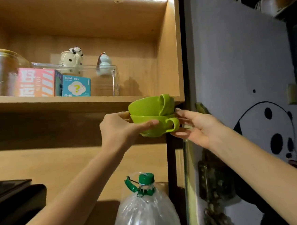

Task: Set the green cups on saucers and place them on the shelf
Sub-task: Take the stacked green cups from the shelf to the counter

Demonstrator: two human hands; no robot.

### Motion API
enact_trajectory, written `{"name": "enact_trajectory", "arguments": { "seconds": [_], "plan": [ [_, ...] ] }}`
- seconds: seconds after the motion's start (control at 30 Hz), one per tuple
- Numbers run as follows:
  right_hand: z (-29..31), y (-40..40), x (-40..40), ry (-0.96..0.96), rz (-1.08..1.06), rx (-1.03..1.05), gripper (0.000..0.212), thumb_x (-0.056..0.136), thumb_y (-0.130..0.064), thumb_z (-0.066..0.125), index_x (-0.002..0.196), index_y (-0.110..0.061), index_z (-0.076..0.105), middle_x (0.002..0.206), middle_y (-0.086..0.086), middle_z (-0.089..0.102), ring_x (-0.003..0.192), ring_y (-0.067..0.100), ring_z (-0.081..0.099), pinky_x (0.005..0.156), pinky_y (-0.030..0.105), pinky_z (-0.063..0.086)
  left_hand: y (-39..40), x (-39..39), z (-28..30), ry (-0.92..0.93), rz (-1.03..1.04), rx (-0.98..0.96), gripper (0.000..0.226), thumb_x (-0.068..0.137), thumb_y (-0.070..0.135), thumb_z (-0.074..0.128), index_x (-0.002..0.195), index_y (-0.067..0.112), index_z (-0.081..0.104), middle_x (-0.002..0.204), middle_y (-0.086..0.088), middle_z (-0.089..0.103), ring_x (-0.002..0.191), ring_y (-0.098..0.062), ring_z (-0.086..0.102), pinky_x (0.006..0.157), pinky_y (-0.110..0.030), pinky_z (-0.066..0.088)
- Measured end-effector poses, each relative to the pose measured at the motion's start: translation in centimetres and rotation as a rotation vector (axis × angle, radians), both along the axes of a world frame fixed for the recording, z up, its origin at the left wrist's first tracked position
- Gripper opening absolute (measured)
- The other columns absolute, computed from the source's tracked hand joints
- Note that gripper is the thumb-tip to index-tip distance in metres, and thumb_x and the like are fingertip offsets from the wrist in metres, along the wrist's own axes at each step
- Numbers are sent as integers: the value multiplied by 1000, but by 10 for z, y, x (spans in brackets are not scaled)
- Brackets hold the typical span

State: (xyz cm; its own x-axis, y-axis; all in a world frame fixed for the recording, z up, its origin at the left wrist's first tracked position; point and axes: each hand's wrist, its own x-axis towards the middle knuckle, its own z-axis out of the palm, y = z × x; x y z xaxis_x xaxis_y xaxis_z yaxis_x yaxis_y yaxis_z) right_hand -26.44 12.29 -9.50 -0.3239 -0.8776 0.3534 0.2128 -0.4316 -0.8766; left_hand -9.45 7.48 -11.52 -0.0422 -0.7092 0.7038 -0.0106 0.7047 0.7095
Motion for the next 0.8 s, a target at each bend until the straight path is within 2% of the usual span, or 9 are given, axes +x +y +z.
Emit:
{"name": "enact_trajectory", "arguments": {
  "seconds": [0.07, 0.13, 0.27, 0.37, 0.47, 0.53, 0.6, 0.7, 0.8],
  "plan": [
    [-24, 3, 0, -11, 6, 58, 5, 85, -8, 60, 80, -6, 62, 81, 13, 64, 67, 25, 63, 71, 41, 56, 8, -1, -29, 4, -48, -25, 50, 46, 31, 86, 92, 16, 72, 74, 4, 75, 71, -5, 71, 66, -18, 58],
    [-52, 7, 0, 1, -2, 115, 9, 85, -13, 60, 78, -8, 62, 78, 10, 64, 62, 22, 62, 53, 29, 55, 14, -1, -58, -2, -138, -56, 37, 52, 16, 85, 84, 25, 69, 61, 14, 72, 65, 1, 70, 56, -9, 52],
    [-110, 19, 0, -106, 54, 205, 16, 91, -16, 53, 81, -6, 61, 61, 7, 66, 45, 17, 63, 37, 20, 49, 20, -1, -118, -47, -178, -41, 44, 49, 19, 87, 85, 34, 67, 72, 22, 74, 77, 2, 70, 65, -12, 53],
    [-155, 30, -4, -168, 109, 279, 22, 93, -21, 50, 85, -4, 61, 46, 3, 61, 32, 12, 46, 33, 15, 41, 30, -1, -170, -134, -78, -20, 62, 46, 28, 89, 103, 33, 65, 88, 23, 70, 85, 15, 63, 75, -9, 51],
    [-199, 42, -5, -154, 107, 325, 21, 91, -21, 53, 97, -4, 64, 71, 8, 62, 44, 12, 59, 42, 18, 51, 42, -1, -220, -146, -66, 44, 72, 44, 33, 87, 110, 34, 58, 92, 26, 64, 85, 23, 57, 73, 0, 45],
    [-225, 49, -4, -133, 104, 347, 22, 90, -19, 55, 101, -4, 66, 81, 9, 65, 64, 17, 64, 47, 21, 55, 49, -1, -251, -139, -56, 112, 77, 41, 41, 84, 112, 37, 54, 98, 25, 63, 91, 19, 59, 78, -5, 49],
    [-251, 55, -4, -143, 98, 382, 26, 88, -18, 57, 106, -1, 66, 86, 11, 66, 75, 20, 64, 50, 22, 56, 55, 0, -282, -119, -61, 184, 82, 41, 37, 85, 116, 34, 53, 103, 22, 63, 97, 15, 59, 82, -9, 49],
    [-292, 62, -4, -171, 75, 461, 26, 87, -16, 59, 107, -1, 64, 90, 12, 66, 80, 22, 65, 53, 25, 58, 67, 0, -325, -118, -60, 270, 84, 44, 20, 90, 120, 25, 53, 105, 22, 60, 96, 20, 56, 81, -3, 46],
    [-335, 66, -3, -205, 48, 536, 17, 86, -15, 59, 97, -3, 64, 86, 12, 65, 76, 22, 64, 50, 26, 56, 78, 2, -362, -145, -62, 341, 85, 45, 15, 90, 121, 23, 52, 103, 22, 59, 90, 25, 54, 77, 1, 43]
  ]
}}
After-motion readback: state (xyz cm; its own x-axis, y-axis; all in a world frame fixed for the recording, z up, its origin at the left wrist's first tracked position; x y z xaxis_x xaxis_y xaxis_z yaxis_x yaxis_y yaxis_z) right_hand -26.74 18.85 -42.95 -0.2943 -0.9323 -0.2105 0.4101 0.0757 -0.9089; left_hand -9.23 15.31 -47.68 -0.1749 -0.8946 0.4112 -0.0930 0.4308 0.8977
